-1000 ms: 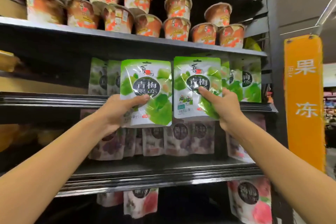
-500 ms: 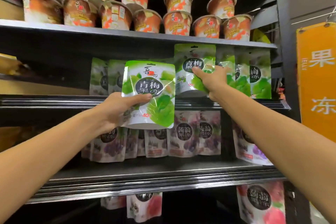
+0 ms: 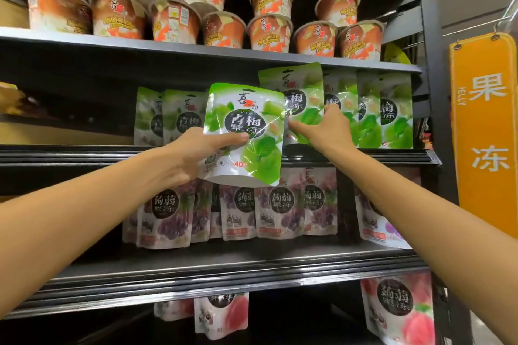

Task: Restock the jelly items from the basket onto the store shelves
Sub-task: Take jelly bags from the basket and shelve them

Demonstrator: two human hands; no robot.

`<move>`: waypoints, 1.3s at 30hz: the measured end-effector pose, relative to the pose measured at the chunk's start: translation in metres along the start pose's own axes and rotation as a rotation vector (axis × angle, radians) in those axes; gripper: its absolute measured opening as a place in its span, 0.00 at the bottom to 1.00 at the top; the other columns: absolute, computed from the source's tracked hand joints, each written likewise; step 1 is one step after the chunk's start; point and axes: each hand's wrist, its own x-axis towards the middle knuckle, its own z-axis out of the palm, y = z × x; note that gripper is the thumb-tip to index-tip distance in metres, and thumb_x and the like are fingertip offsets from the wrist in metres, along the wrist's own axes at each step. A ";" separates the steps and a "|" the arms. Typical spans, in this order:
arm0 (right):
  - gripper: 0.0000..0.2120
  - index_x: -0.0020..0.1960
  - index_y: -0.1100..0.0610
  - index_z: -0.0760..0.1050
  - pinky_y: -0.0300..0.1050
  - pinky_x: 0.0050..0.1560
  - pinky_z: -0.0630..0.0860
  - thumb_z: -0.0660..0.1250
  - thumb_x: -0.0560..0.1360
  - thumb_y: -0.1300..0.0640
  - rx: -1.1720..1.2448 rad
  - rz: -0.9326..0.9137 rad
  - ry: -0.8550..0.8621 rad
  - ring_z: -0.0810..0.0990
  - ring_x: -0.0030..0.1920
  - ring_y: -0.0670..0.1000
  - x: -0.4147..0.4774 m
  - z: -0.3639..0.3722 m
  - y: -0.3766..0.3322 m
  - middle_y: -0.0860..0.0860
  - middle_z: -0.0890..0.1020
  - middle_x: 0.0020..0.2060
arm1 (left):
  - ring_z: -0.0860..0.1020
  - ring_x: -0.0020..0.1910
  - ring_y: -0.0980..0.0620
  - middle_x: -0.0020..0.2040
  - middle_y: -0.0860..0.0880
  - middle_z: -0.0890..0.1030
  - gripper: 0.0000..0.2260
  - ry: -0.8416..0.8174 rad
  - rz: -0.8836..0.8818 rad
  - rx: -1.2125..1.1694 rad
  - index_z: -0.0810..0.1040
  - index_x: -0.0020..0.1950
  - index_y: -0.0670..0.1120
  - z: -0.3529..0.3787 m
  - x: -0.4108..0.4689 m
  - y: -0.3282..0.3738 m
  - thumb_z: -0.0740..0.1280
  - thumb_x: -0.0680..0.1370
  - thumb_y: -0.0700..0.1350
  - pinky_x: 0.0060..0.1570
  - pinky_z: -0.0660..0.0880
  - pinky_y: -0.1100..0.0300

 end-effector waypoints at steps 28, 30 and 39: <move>0.26 0.61 0.63 0.75 0.53 0.54 0.82 0.76 0.71 0.49 0.467 0.329 -0.372 0.83 0.51 0.56 -0.014 0.003 -0.048 0.57 0.83 0.54 | 0.80 0.58 0.45 0.57 0.43 0.82 0.19 0.025 -0.038 -0.101 0.81 0.53 0.40 0.020 0.025 0.020 0.77 0.68 0.49 0.64 0.74 0.48; 0.26 0.63 0.64 0.75 0.47 0.48 0.83 0.77 0.71 0.52 0.523 0.343 -0.319 0.83 0.51 0.56 -0.010 0.005 -0.051 0.58 0.82 0.56 | 0.78 0.62 0.45 0.61 0.45 0.80 0.28 0.067 -0.027 -0.137 0.77 0.62 0.37 0.019 0.026 0.024 0.77 0.69 0.52 0.66 0.72 0.48; 0.16 0.60 0.63 0.78 0.57 0.47 0.83 0.74 0.74 0.61 0.696 0.419 -0.151 0.84 0.46 0.58 0.013 0.026 -0.067 0.58 0.83 0.50 | 0.72 0.63 0.49 0.67 0.50 0.70 0.18 0.323 0.564 0.574 0.69 0.69 0.52 0.007 0.021 0.024 0.64 0.80 0.49 0.55 0.70 0.58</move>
